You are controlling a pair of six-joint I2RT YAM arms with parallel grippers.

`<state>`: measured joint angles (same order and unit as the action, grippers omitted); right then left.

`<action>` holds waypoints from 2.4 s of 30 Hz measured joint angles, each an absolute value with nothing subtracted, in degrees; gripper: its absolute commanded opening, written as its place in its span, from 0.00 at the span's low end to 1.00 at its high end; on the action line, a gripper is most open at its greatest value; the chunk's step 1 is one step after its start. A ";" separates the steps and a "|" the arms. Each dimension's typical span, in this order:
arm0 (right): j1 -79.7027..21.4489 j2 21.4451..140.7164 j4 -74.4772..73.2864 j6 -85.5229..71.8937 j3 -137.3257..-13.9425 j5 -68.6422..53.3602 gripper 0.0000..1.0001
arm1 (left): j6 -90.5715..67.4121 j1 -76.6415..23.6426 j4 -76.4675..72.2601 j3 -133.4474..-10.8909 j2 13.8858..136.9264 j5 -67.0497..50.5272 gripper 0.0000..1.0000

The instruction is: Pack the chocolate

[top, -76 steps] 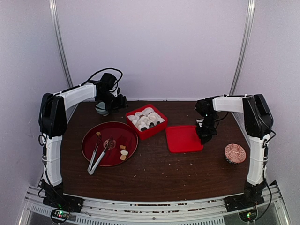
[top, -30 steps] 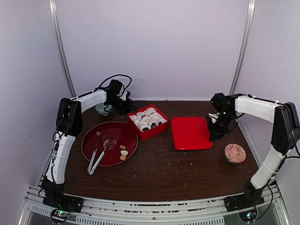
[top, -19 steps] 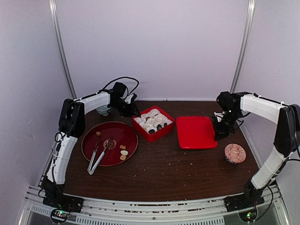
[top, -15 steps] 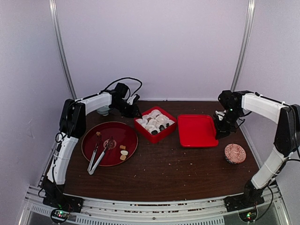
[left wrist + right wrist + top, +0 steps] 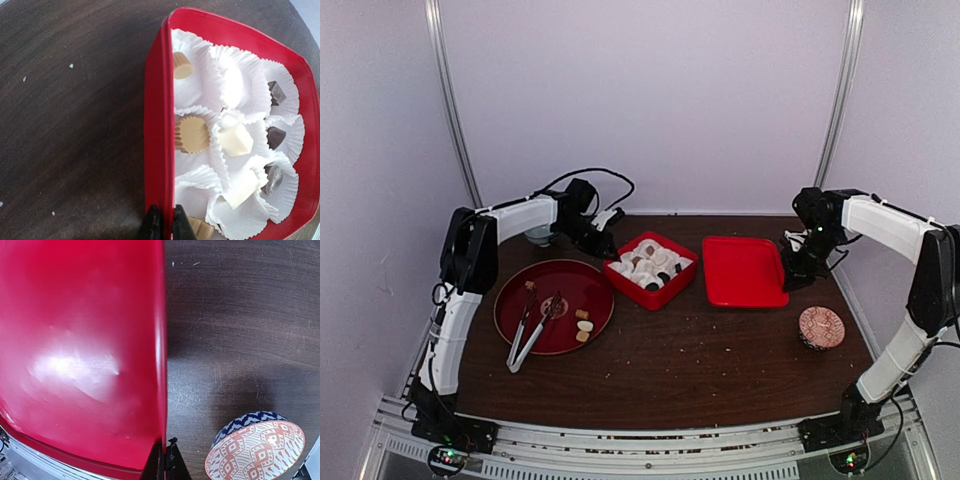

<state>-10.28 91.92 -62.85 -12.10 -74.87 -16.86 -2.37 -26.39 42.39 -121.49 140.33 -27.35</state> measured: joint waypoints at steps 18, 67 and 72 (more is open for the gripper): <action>-8.84 91.81 -62.24 -11.70 -74.87 -18.57 0.00 | 8.64 -35.16 44.36 -98.91 122.45 -13.06 0.01; -16.43 92.23 -62.26 -7.81 -79.70 -28.45 0.00 | 11.49 -43.68 24.10 -71.46 82.48 0.97 0.98; -22.31 92.25 -65.82 -7.38 -81.47 -29.61 0.00 | 17.26 -47.66 19.70 -64.99 74.24 1.21 0.98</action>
